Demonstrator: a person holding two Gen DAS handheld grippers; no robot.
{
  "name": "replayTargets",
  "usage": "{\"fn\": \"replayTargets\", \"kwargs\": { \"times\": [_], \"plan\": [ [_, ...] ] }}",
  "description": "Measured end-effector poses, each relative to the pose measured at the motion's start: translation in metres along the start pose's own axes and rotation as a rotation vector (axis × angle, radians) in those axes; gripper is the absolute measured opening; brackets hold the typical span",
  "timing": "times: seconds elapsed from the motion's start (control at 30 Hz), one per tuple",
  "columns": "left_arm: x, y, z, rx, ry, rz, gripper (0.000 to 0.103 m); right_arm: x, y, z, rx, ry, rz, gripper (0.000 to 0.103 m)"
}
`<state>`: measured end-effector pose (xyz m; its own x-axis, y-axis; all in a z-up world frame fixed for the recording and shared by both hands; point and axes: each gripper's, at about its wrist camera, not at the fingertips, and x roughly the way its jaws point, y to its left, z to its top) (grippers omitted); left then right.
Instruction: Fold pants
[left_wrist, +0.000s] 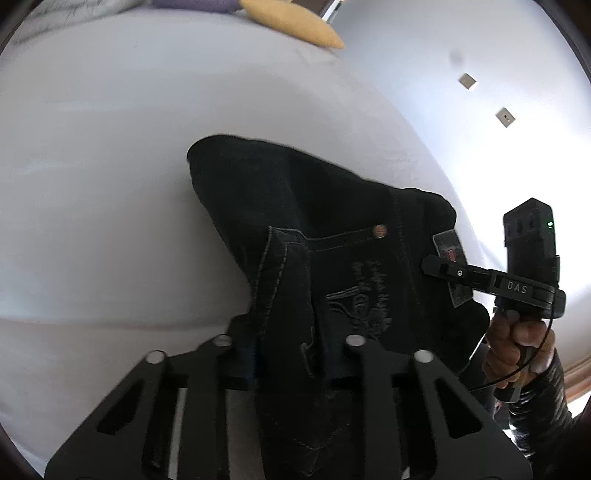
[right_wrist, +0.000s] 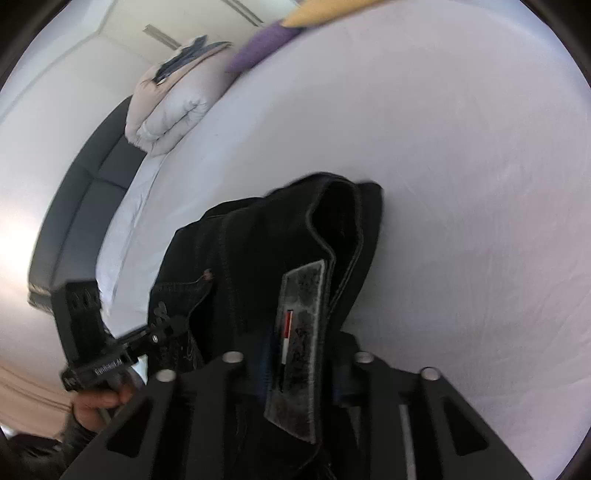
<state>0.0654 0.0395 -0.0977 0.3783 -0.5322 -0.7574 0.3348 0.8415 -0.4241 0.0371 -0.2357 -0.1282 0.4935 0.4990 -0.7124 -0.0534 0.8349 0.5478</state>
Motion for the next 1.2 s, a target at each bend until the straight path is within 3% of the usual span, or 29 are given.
{"fn": "replayTargets", "kwargs": {
  "times": [0.17,0.27,0.43,0.6,0.73,0.83,0.9,1.0,1.1,1.2],
  "plan": [
    [-0.034,-0.021,0.031,0.075,-0.096,0.006,0.019,-0.028,0.027,0.018,-0.082,-0.064,0.009,0.019],
    [-0.042,-0.024,0.065,0.116,-0.132,0.019,0.019,-0.037,0.032,0.050,-0.101,-0.094,0.023,0.019],
    [-0.020,-0.018,0.121,0.158,-0.123,0.059,0.019,-0.025,0.024,0.102,-0.106,-0.103,0.000,0.019],
    [0.023,-0.006,0.157,0.165,-0.097,0.071,0.019,0.000,-0.016,0.138,-0.034,-0.098,0.007,0.019],
    [0.073,0.007,0.160,0.123,-0.044,0.068,0.020,0.028,-0.049,0.149,0.024,-0.056,0.001,0.021],
    [0.092,0.017,0.157,0.118,-0.042,0.077,0.032,0.046,-0.070,0.148,0.069,-0.058,0.005,0.038],
    [0.096,0.024,0.154,0.102,-0.053,0.090,0.046,0.050,-0.084,0.144,0.097,-0.084,0.069,0.040],
    [0.099,0.030,0.150,0.078,-0.071,0.068,0.053,0.049,-0.092,0.139,0.096,-0.117,0.119,0.040],
    [0.093,0.034,0.148,0.082,-0.092,0.091,0.055,0.043,-0.089,0.136,0.101,-0.116,0.096,0.042],
    [0.070,0.027,0.133,0.115,-0.145,0.138,0.055,0.025,-0.083,0.127,0.107,-0.148,0.032,0.052]
  ]
}}
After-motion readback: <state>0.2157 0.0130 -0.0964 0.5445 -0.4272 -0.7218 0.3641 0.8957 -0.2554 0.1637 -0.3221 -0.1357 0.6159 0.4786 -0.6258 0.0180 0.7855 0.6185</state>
